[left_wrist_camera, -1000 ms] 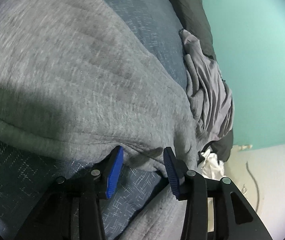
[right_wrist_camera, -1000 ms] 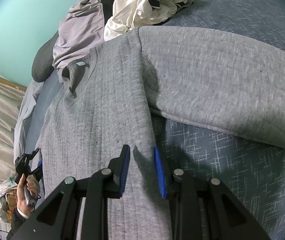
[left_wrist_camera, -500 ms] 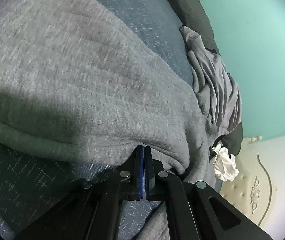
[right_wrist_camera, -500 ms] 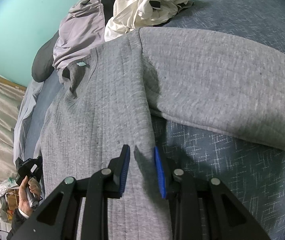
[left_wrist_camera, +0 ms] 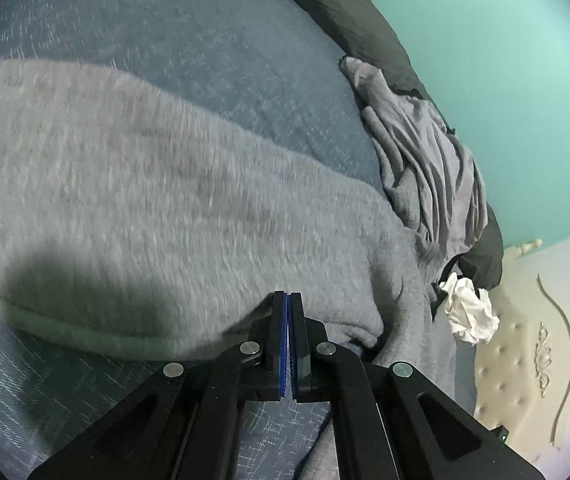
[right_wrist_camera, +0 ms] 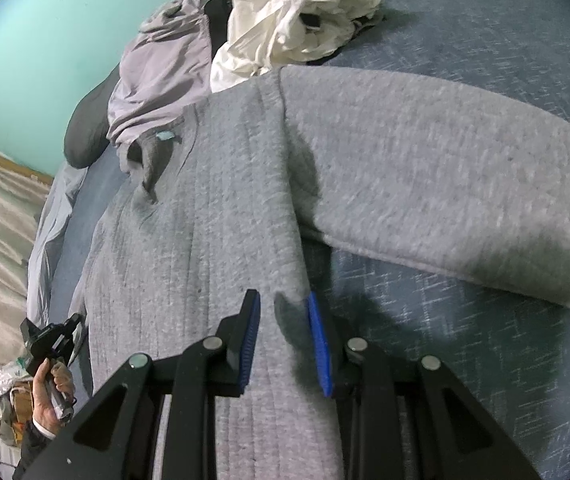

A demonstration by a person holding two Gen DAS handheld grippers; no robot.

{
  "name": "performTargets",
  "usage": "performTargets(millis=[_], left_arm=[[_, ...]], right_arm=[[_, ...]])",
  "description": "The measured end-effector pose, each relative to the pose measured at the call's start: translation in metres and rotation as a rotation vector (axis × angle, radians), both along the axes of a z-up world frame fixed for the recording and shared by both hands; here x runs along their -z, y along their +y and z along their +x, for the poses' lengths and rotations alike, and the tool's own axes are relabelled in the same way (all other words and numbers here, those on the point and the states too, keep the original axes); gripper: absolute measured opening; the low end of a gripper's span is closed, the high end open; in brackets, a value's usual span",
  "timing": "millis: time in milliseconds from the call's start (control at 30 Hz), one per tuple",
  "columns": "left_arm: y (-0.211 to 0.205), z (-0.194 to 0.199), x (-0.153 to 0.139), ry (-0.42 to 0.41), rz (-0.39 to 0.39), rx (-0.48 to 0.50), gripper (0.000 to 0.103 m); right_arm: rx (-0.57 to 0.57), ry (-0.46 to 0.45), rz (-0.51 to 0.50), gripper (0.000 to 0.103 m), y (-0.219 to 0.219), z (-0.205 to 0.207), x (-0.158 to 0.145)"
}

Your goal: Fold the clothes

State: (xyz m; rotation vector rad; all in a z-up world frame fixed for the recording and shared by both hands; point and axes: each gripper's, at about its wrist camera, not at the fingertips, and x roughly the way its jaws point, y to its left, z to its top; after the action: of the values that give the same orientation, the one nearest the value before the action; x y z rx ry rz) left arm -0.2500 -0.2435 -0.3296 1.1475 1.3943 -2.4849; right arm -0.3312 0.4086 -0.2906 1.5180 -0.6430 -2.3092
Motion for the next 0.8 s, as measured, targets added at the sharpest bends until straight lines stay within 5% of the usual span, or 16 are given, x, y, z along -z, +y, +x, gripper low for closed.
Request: performTargets(millis=[133, 533, 800], left_arm=[[0.010, -0.005, -0.005, 0.013, -0.008, 0.030, 0.002], [0.048, -0.012, -0.013, 0.016, -0.069, 0.118, 0.035], [0.052, -0.016, -0.028, 0.022, -0.122, 0.142, 0.042]], right_arm=[[0.079, 0.005, -0.003, 0.042, 0.019, -0.004, -0.001], [0.321, -0.058, -0.101, 0.043, 0.100, 0.021, 0.011], [0.542, 0.012, -0.079, 0.043, 0.201, 0.074, -0.008]])
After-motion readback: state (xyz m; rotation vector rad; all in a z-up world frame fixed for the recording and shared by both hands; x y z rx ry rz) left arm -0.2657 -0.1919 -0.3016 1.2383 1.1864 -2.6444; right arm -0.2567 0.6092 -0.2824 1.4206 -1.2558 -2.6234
